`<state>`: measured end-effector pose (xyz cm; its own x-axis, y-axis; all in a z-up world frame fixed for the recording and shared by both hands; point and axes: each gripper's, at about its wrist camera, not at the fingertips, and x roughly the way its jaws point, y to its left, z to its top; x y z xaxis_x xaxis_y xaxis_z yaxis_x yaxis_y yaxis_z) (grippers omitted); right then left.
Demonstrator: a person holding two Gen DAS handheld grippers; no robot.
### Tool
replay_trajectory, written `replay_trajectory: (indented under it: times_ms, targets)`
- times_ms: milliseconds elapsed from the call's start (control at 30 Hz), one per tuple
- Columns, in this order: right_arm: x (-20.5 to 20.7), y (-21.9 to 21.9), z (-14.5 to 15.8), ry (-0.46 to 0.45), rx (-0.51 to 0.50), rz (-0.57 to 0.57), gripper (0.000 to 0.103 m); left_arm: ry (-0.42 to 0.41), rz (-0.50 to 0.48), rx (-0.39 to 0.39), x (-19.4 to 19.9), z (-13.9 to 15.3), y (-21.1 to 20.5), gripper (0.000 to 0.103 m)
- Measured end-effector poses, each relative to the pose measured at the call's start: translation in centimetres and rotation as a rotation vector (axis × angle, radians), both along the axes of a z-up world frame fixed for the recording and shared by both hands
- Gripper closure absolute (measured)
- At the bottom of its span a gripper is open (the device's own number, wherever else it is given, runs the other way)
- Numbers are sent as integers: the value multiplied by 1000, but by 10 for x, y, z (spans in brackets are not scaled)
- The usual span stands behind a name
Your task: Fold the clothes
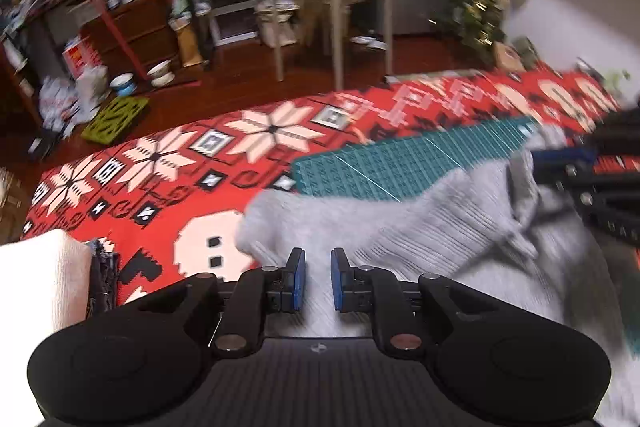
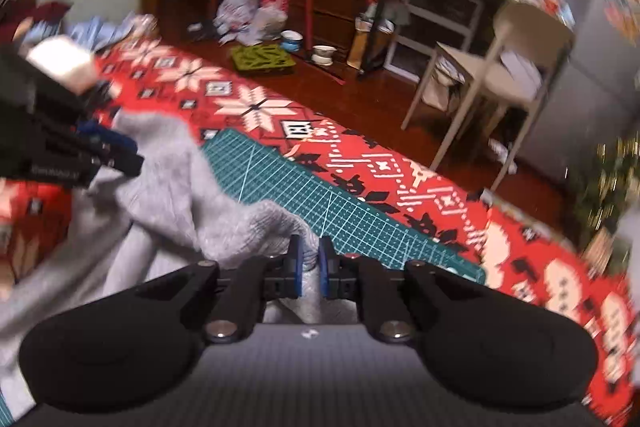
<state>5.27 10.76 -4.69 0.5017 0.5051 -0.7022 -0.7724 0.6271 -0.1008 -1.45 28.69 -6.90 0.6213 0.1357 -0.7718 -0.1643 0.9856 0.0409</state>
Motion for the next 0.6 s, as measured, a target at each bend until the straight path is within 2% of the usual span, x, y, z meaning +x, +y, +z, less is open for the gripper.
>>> replay_trajectory:
  times_ms: [133, 233, 433, 533, 600]
  targets:
    - [20, -8, 3, 59, 94, -95, 84, -16, 73, -29, 4, 4, 15, 89]
    - [29, -19, 9, 74, 146, -146, 81, -26, 69, -28, 0, 11, 17, 89]
    - [30, -48, 23, 84, 165, -160, 78, -37, -43, 8, -26, 27, 7, 89]
    - [17, -68, 27, 67, 121, -108, 78, -31, -114, 56, -42, 29, 0, 89]
    - [5, -78, 24, 34, 56, -49, 78, -27, -159, 100, -51, 28, -4, 89]
